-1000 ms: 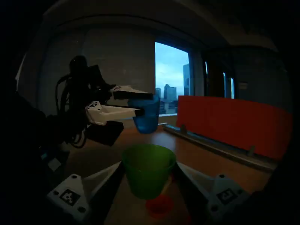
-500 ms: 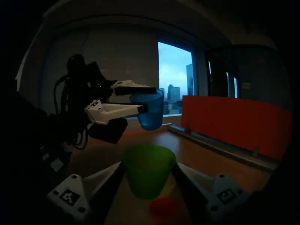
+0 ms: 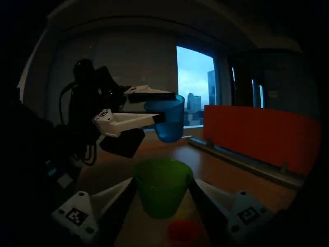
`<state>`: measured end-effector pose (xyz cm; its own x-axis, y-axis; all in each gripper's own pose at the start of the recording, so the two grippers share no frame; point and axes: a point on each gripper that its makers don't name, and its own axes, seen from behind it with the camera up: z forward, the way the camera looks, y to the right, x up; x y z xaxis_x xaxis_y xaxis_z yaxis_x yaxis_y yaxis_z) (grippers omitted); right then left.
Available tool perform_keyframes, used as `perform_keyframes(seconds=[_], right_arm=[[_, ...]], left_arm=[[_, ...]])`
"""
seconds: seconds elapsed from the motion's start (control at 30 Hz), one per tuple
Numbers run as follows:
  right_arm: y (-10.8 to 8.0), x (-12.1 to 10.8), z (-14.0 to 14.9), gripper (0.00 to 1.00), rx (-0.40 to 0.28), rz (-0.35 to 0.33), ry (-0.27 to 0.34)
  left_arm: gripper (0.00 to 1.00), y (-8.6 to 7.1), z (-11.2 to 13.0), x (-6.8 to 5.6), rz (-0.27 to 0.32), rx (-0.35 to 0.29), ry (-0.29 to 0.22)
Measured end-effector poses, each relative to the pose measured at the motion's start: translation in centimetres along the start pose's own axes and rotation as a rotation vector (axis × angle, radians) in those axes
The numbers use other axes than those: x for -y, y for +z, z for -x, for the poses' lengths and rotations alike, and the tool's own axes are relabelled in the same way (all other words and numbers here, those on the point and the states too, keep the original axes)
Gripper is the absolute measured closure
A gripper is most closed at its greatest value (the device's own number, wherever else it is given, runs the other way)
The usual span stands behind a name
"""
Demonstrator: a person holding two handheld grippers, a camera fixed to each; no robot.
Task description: Pour water
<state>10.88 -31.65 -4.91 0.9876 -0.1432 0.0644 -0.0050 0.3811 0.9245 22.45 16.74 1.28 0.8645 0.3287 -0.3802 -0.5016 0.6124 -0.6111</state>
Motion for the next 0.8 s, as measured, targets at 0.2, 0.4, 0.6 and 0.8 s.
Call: perform_keyframes(seconds=[0.2, 0.4, 0.6, 0.8], right_arm=[[0.3, 0.1, 0.3, 0.09, 0.004, -0.012, 0.002], [0.5, 0.3, 0.5, 0.09, 0.009, -0.019, 0.0], [0.8, 0.5, 0.3, 0.09, 0.01, -0.029, -0.001], [1.1, 0.9, 0.2, 0.09, 0.014, -0.04, -0.005]], left_arm=[[0.11, -0.2, -0.5, -0.3, 0.012, -0.026, 0.034], [0.11, -0.3, -0.8, -0.5, 0.021, -0.037, 0.059], [0.12, -0.2, -0.9, -0.6, 0.025, -0.045, 0.095], [0.12, -0.2, -0.9, -0.8, 0.03, -0.05, 0.117]])
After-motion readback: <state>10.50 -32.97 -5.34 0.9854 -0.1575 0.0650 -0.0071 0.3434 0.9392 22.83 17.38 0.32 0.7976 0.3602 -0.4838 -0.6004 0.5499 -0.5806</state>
